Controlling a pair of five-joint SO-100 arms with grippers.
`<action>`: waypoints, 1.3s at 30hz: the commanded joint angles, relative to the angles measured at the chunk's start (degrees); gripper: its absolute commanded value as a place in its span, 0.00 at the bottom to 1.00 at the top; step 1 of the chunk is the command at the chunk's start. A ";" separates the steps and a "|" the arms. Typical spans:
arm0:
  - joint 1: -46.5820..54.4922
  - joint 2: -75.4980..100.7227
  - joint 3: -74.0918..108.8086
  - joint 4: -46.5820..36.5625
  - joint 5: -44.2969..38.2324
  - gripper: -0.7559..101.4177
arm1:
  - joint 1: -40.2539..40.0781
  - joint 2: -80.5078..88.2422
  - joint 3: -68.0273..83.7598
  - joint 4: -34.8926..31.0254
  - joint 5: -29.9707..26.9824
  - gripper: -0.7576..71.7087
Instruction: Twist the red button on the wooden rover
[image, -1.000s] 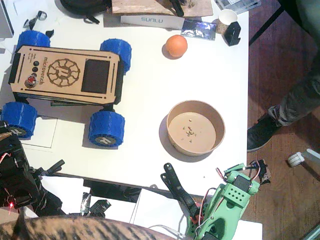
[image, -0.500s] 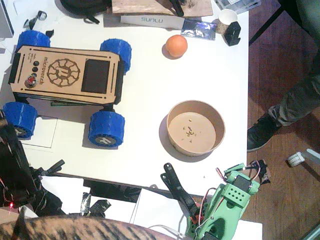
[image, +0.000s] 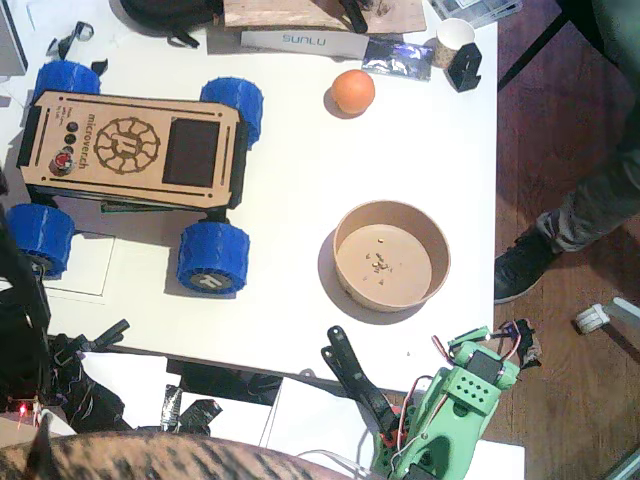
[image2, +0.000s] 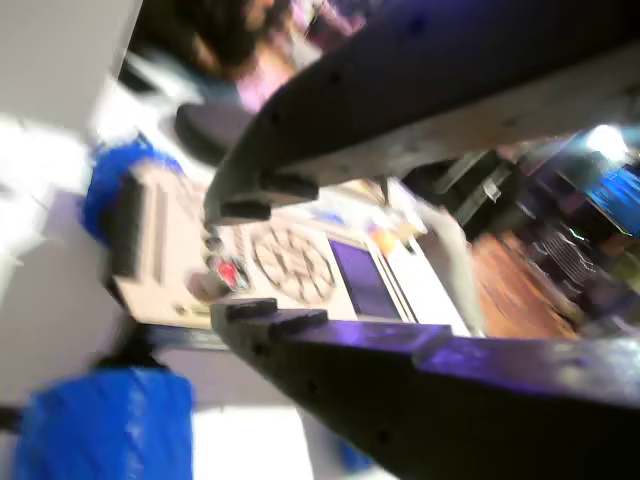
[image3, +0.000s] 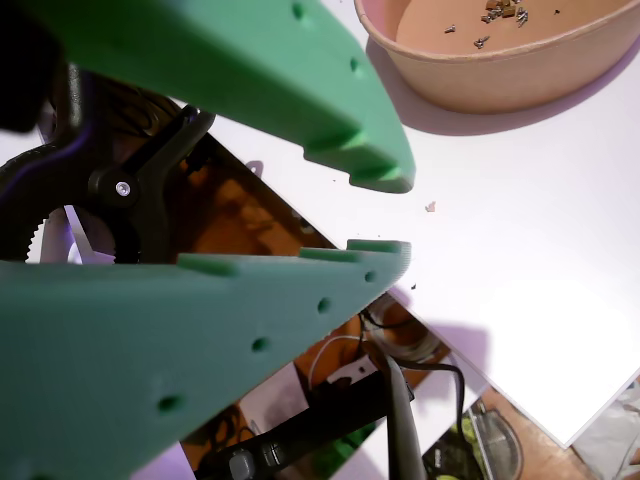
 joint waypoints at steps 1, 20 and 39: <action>6.06 -4.75 -1.05 -1.49 0.62 0.11 | -0.26 0.09 -0.26 0.62 -0.70 0.04; 14.06 -27.07 -1.23 -10.46 0.70 0.27 | -0.26 0.09 -0.26 0.62 -0.70 0.04; 14.24 -61.26 -41.66 8.79 -0.26 0.26 | -0.26 0.09 -0.26 0.62 -0.70 0.04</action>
